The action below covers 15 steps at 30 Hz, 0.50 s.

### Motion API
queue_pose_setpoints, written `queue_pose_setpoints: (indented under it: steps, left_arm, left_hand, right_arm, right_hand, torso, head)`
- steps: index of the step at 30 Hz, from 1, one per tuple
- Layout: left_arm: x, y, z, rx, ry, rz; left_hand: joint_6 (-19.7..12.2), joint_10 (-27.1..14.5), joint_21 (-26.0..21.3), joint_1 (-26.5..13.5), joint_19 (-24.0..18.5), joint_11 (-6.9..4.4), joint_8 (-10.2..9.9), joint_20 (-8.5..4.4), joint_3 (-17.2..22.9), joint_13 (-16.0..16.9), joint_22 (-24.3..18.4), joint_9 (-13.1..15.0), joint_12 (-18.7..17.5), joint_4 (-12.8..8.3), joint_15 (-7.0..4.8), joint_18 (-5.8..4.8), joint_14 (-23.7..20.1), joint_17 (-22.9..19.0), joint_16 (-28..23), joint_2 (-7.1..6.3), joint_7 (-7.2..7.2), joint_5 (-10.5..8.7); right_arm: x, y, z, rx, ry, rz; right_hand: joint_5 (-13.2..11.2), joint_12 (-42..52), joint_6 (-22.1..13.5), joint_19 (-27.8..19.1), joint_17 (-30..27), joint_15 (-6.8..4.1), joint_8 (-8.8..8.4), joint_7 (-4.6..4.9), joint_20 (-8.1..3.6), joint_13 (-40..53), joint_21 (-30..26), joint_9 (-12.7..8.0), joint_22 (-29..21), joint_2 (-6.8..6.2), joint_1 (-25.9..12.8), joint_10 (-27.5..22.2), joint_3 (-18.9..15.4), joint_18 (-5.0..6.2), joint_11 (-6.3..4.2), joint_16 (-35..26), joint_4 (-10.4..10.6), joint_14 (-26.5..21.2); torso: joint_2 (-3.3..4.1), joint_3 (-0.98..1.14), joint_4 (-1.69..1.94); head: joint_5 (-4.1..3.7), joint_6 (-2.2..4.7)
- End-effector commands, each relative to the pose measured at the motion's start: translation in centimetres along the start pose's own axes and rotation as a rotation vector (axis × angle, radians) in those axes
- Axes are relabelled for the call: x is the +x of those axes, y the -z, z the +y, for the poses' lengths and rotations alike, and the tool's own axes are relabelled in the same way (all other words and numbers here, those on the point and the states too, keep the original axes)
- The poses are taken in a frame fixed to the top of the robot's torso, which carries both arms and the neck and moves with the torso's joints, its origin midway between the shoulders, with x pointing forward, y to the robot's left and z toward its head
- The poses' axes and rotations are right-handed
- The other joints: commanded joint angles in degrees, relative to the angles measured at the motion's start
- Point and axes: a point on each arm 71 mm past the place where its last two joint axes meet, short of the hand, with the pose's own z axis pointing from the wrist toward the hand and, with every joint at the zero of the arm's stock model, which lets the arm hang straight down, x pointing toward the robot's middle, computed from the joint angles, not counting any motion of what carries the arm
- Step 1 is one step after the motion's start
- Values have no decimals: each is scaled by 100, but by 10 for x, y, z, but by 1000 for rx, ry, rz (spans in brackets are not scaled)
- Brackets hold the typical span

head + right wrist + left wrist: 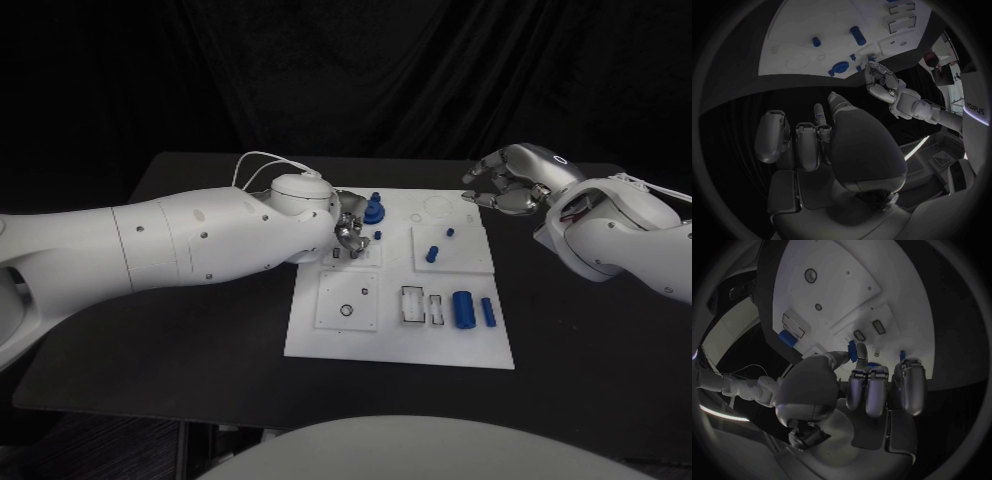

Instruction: Assemble the parts on the task board

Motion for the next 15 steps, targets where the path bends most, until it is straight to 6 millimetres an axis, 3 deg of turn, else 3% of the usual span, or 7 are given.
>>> queue_pose_setpoints:
  steps: [1, 12, 15]
  left_arm:
    - [-1, 3, 4, -9, 28, -42]
    - [2, 7, 15, -23, 178, -34]
    - [0, 7, 17, -25, 202, -60]
  left_hand:
    - [38, 578, -18, -83, 18, -33, 7, -7, 91, 1506, 549, 15, -24, -48, -47, -90, 585, 1507, 15, -20, -20, -59]
    - [87, 578, -33, -343, 30, -20, -107, -6, 175, 1506, 574, 46, -24, -36, -40, -92, 585, 1507, 15, 24, -4, -526]
    - [91, 578, -30, -348, 35, -20, -108, -6, 175, 1506, 579, 47, -24, -34, -40, -93, 585, 1507, 15, 30, -4, -531]
  right_arm:
    - [2, 2, -3, 28, -8, 11]
    - [5, 5, -6, 40, -18, 21]
    - [5, 6, -7, 42, -18, 22]
  right_hand:
    - [23, -31, 33, -34, 502, 38, -41, 11, 25, 478, -44, -5, 937, 29, 18, -31, 27, 72, 24, -33, -12, 304]
    - [24, -38, 35, -43, 487, 39, -43, 11, 26, 467, -71, -6, 930, 28, 19, -39, 28, 78, 25, -45, -12, 299]
    - [25, -43, 35, -50, 481, 40, -44, 11, 26, 458, -89, -7, 925, 28, 20, -46, 29, 81, 25, -50, -13, 296]
  torso:
    - [-7, -1, 11]
    - [-28, 33, 72]
    - [-21, 33, 71]
  head:
    - [17, -1]
    - [-4, -1]
    - [-1, -1]
